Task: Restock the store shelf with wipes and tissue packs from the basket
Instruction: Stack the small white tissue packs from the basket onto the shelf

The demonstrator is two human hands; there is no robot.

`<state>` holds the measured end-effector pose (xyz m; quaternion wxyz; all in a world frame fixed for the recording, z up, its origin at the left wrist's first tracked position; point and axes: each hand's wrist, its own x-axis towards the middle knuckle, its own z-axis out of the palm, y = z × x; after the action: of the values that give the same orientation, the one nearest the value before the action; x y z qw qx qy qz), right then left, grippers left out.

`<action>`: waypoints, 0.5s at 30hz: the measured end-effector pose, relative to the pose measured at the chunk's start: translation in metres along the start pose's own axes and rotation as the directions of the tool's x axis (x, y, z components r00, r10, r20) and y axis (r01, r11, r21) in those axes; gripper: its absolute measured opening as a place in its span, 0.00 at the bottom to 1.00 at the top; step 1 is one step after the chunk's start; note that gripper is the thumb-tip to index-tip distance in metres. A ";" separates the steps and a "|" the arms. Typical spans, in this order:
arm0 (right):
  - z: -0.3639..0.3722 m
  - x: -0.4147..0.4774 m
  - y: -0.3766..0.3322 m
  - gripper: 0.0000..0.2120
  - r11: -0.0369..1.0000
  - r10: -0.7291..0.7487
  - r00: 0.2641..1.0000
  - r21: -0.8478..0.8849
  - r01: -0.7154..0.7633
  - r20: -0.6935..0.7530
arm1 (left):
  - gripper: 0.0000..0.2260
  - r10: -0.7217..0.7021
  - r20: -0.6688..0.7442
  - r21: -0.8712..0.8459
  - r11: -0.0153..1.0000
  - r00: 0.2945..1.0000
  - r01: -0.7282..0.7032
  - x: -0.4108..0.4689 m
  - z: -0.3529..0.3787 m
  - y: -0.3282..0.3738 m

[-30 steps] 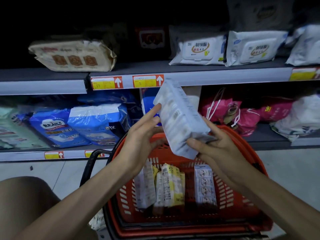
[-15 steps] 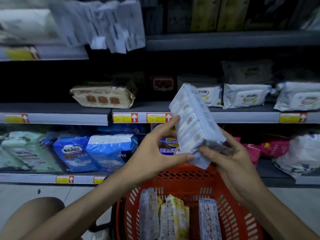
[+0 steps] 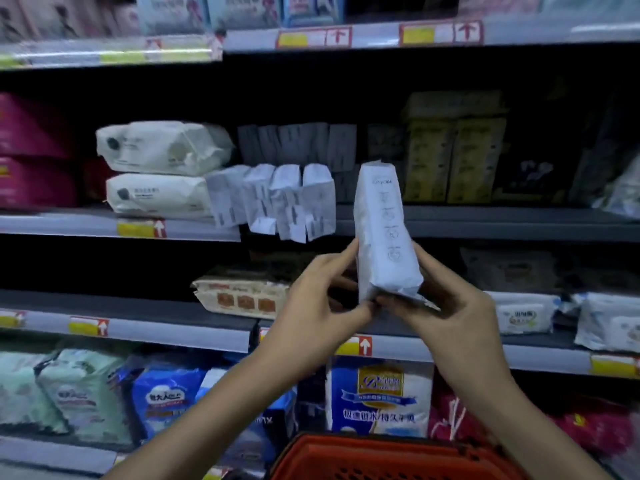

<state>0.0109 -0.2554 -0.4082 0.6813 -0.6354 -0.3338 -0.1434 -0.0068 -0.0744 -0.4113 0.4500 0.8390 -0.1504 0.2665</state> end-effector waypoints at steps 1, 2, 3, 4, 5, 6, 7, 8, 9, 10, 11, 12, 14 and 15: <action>0.004 0.012 -0.001 0.32 1.000 -0.028 1.000 0.006 0.028 0.005 | 0.35 0.013 -0.037 0.039 0.999 0.999 -0.012 0.010 -0.006 0.001; 0.008 0.024 -0.002 0.32 0.998 -0.054 0.999 0.016 0.054 0.004 | 0.33 0.029 -0.079 0.081 0.996 0.996 -0.022 0.021 -0.011 0.003; 0.011 0.038 -0.001 0.31 0.997 -0.079 0.997 0.018 0.079 0.000 | 0.31 0.047 -0.119 0.128 0.991 0.992 -0.032 0.032 -0.017 0.004; 0.014 0.051 0.000 0.31 0.995 -0.100 0.995 0.012 0.100 -0.004 | 0.28 0.070 -0.158 0.186 0.982 0.985 -0.040 0.043 -0.021 0.005; 0.017 0.065 0.001 0.32 0.993 -0.114 0.993 0.001 0.114 -0.006 | 0.25 0.096 -0.199 0.250 0.967 0.975 -0.044 0.054 -0.025 0.006; 0.020 0.080 0.004 0.32 0.993 -0.121 0.993 -0.005 0.121 -0.008 | 0.20 0.111 -0.245 0.304 0.952 0.963 -0.032 0.065 -0.027 0.006; 0.023 0.094 0.007 0.32 0.992 -0.127 0.992 -0.016 0.127 -0.011 | 0.15 0.105 -0.301 0.337 0.941 0.948 0.003 0.074 -0.029 0.008; 0.026 0.109 0.010 0.32 0.991 -0.129 0.992 -0.031 0.128 -0.018 | 0.10 0.078 -0.365 0.359 0.931 0.928 0.063 0.083 -0.031 0.009; 0.029 0.122 0.014 0.32 0.991 -0.122 0.992 -0.049 0.120 -0.023 | 0.07 0.041 -0.426 0.383 0.913 0.904 0.140 0.091 -0.030 0.009; 0.032 0.134 0.019 0.32 0.992 -0.107 0.994 -0.068 0.105 -0.022 | 0.06 0.010 -0.475 0.417 0.883 0.880 0.215 0.098 -0.029 0.008; 0.035 0.142 0.025 0.32 0.991 -0.088 0.996 -0.098 0.086 -0.014 | 0.06 -0.013 -0.502 0.454 0.847 0.865 0.277 0.102 -0.027 0.006; 0.037 0.148 0.031 0.31 0.988 -0.068 0.998 -0.140 0.066 -0.009 | 0.07 -0.035 -0.508 0.491 0.809 0.860 0.323 0.105 -0.024 0.002; 0.039 0.151 0.044 0.31 0.971 -0.031 0.999 -0.238 0.022 -0.032 | 0.08 -0.074 -0.486 0.548 0.751 0.871 0.369 0.105 -0.018 -0.006; 0.039 0.149 0.048 0.31 0.964 -0.016 0.999 -0.267 0.003 -0.047 | 0.09 -0.088 -0.473 0.562 0.736 0.877 0.377 0.103 -0.015 -0.010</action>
<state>0.1395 -0.1766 -0.3516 0.5968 -0.7160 -0.2978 -0.2059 0.0775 -0.0573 -0.3511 0.1890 0.8766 0.1573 0.4136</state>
